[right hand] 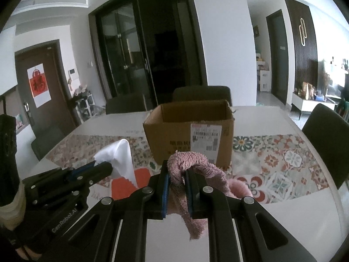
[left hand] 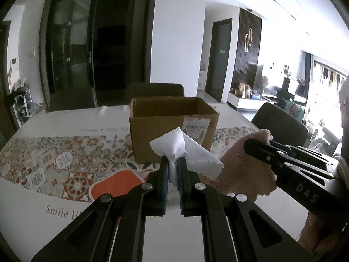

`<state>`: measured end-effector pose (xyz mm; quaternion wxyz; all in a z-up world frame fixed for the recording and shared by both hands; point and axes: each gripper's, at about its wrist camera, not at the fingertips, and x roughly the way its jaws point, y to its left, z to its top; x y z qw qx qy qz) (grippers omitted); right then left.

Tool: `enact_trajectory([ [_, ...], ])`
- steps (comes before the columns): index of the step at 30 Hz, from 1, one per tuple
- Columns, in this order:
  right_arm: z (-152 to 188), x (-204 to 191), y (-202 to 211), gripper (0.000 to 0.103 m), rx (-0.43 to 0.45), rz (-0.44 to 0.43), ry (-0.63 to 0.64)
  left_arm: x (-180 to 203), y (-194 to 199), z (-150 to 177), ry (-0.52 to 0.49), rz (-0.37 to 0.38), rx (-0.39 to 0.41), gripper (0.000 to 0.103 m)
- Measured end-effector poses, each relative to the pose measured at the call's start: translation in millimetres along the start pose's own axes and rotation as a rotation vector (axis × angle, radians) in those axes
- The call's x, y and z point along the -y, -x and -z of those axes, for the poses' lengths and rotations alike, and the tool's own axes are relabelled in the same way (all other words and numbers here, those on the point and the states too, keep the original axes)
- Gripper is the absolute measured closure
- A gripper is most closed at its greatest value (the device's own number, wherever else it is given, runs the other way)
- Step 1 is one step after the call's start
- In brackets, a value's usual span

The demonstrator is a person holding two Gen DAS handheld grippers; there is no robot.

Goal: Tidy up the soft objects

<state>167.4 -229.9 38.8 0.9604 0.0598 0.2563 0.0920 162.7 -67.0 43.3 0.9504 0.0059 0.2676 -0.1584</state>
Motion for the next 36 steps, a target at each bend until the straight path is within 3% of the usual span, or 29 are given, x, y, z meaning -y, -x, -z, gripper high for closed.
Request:
enact_trajectory([
  [17,-42,3,1,0.088,0.087,-0.002,0.009,0,1,-40,-0.005,-0.022,0.080,0.093],
  [36,-93,7,-24,0.088,0.142,0.019,0.058,-9,-31,-80,-0.004,-0.034,0.107,0.093],
])
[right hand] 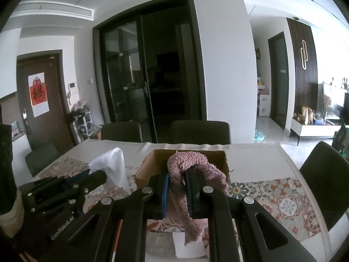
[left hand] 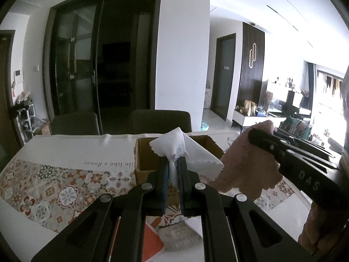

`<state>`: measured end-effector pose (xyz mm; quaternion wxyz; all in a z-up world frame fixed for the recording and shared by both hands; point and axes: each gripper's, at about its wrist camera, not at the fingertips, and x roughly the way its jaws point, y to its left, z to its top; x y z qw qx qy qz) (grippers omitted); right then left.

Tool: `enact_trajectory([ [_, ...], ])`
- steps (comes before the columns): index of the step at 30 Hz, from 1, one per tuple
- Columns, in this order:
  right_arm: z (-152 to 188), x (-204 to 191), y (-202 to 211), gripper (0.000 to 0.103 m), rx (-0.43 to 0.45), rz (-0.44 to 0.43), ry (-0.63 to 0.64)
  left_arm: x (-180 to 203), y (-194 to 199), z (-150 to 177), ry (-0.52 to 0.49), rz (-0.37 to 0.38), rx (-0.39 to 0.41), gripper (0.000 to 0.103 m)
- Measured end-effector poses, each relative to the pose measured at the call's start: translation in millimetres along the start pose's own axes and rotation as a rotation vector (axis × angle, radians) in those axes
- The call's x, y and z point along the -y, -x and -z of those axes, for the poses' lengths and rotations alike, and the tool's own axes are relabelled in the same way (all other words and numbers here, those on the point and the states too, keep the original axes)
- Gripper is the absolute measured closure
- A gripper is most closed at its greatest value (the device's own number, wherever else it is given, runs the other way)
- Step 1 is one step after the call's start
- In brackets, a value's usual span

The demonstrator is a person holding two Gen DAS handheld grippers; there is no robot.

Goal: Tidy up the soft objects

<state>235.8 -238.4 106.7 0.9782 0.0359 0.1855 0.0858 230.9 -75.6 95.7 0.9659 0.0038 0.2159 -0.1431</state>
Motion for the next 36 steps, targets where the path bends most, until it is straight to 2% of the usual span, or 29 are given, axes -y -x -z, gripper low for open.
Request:
enact_trajectory([
  [27,-47,14,-101,0.088,-0.003,0.050,0.088,-14,-101,-32,-0.032,-0.040,-0.030,0.093],
  [36,-49,22,-149,0.088,-0.072,0.052,0.096,-24,-150,-31,-0.007,-0.040,-0.098,0.093],
])
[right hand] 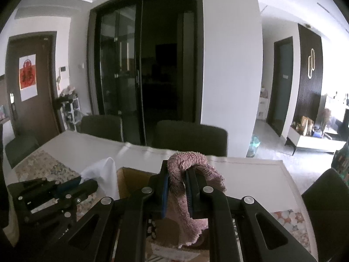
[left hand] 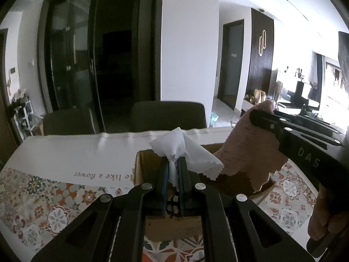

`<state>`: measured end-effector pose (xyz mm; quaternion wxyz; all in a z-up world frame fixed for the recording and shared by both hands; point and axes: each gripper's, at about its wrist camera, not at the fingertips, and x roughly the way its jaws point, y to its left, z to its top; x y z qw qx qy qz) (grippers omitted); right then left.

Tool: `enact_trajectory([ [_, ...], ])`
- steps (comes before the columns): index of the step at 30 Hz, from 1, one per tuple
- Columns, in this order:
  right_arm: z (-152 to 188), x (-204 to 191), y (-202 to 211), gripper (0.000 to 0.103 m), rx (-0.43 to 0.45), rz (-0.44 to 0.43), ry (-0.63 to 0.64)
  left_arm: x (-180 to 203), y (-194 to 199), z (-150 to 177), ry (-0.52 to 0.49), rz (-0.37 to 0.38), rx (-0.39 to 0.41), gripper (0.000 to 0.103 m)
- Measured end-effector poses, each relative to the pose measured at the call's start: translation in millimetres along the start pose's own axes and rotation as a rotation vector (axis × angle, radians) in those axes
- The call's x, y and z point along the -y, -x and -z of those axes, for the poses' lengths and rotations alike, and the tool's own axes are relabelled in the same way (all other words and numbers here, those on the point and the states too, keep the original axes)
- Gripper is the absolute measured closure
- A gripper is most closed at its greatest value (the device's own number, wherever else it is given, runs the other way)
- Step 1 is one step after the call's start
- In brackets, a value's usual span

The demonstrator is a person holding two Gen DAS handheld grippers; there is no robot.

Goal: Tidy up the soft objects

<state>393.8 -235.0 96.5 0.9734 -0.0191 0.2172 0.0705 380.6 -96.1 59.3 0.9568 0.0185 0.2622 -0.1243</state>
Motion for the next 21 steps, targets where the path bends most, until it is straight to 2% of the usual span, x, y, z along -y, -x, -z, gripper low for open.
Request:
enact_trajectory([
  [10,26,13,-54,0.088,-0.154,-0.013,-0.026,2,-42,9,-0.019,0.013,-0.084,0.092],
  [17,47,23,-80,0.088,-0.285,-0.043,-0.068,2,-66,16,-0.020,0.033,-0.177,0.092],
  [19,52,24,-84,0.087,-0.323,-0.050,-0.074,4,-69,18,-0.027,0.033,-0.196,0.088],
  [21,54,26,-87,0.087,-0.355,-0.050,-0.078,5,-69,19,-0.026,0.028,-0.203,0.076],
])
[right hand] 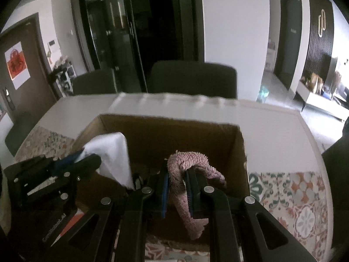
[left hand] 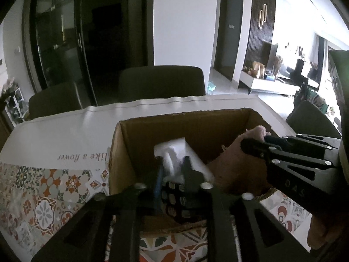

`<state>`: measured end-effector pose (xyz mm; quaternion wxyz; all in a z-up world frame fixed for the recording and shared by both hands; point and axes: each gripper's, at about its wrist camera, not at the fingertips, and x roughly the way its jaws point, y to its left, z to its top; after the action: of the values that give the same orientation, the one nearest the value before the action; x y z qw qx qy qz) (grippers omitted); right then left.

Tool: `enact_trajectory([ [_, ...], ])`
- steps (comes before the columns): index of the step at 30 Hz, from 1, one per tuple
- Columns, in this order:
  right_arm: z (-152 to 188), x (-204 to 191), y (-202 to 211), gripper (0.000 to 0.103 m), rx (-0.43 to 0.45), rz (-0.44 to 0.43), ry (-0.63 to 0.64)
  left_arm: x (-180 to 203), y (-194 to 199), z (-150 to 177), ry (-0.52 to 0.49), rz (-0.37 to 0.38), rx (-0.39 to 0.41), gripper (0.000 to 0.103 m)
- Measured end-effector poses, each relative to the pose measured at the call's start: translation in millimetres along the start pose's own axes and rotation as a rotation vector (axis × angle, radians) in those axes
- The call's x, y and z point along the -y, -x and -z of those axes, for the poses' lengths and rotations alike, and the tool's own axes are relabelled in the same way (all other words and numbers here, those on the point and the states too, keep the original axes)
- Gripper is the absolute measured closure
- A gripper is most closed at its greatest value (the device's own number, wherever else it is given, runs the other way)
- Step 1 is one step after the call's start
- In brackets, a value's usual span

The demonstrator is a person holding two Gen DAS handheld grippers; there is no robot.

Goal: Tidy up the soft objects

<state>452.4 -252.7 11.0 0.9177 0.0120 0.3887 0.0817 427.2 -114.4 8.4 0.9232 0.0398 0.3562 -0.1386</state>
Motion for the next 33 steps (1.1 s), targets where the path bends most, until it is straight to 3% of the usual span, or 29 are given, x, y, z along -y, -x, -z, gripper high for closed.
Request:
enact_trajectory([
  [4,3,3,0,0.085,-0.065,-0.016,-0.015,4,7,-1,-0.007,-0.009,0.002,0.066],
  [7,5,1,5,0.083,-0.080,0.027,0.005,2,14,-2,-0.003,-0.043,0.005,0.062],
  [10,5,-1,11,0.066,-0.123,0.043,0.008,1,26,0,0.006,-0.057,0.011,0.057],
  [14,5,-5,28,0.060,-0.090,0.070,0.018,-1,41,1,0.012,-0.081,0.022,0.056],
  [23,2,-9,75,0.060,-0.021,0.051,0.002,4,89,3,0.028,-0.096,0.073,0.053],
  [33,26,-21,126,0.060,0.070,0.062,-0.003,12,134,24,0.027,-0.092,0.118,0.053],
])
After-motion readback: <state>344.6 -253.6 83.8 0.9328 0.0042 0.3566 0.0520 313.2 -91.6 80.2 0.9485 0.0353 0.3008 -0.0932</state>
